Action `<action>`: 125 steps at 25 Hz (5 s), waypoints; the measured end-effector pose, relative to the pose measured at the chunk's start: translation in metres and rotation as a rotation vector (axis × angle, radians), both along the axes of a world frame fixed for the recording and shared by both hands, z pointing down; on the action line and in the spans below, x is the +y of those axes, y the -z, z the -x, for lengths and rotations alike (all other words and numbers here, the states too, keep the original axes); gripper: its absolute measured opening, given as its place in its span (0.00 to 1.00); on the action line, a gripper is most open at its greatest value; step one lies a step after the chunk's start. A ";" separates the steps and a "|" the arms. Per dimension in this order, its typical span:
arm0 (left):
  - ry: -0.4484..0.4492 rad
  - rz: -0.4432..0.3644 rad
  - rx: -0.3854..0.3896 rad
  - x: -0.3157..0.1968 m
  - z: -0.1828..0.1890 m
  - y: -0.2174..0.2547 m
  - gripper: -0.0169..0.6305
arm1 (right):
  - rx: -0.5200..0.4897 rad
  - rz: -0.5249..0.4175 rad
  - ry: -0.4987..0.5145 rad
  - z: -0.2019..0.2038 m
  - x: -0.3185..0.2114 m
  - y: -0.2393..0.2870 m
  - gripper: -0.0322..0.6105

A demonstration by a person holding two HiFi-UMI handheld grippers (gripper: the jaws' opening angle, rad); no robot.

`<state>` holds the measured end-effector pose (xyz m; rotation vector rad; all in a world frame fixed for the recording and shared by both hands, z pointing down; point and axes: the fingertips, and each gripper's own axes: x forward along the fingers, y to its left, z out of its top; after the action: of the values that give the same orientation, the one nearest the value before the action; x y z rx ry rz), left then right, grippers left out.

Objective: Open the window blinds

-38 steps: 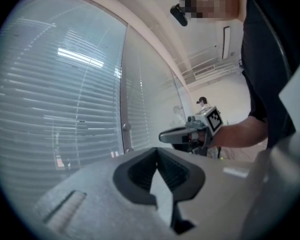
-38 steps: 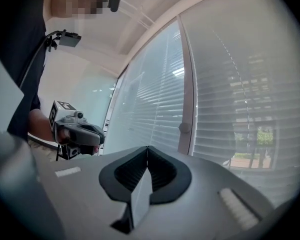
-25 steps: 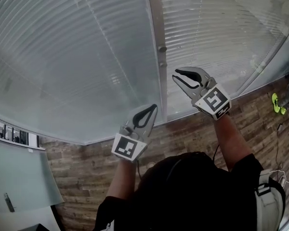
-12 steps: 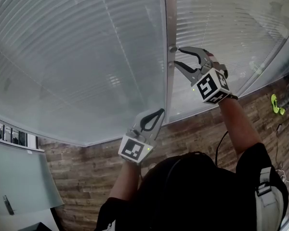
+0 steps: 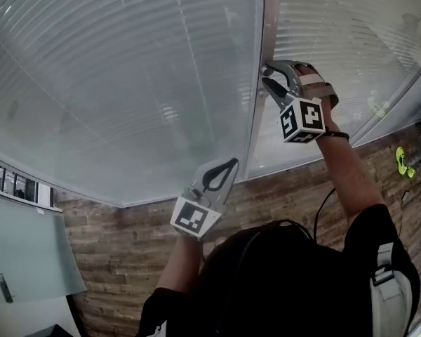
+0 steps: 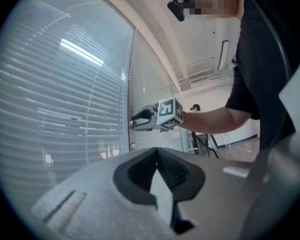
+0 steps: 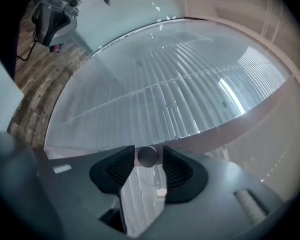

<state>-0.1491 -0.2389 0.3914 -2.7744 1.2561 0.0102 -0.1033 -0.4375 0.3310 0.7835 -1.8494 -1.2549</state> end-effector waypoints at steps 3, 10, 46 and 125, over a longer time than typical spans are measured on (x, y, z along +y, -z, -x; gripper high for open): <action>0.011 0.004 0.001 0.003 0.005 -0.001 0.03 | 0.019 -0.030 -0.021 -0.001 -0.002 -0.001 0.25; 0.024 0.001 -0.006 0.007 0.010 -0.002 0.03 | -0.007 -0.037 -0.038 0.000 -0.003 0.001 0.25; 0.052 0.019 -0.019 0.013 0.018 -0.008 0.03 | -1.266 0.551 -0.107 -0.022 -0.019 0.012 0.26; -0.033 -0.008 0.041 -0.006 -0.017 -0.006 0.03 | 0.031 -0.097 -0.045 -0.002 -0.005 -0.001 0.26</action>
<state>-0.1322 -0.2449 0.3976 -2.8022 1.2165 0.0751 -0.1015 -0.4424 0.3318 0.8485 -1.7471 -1.3284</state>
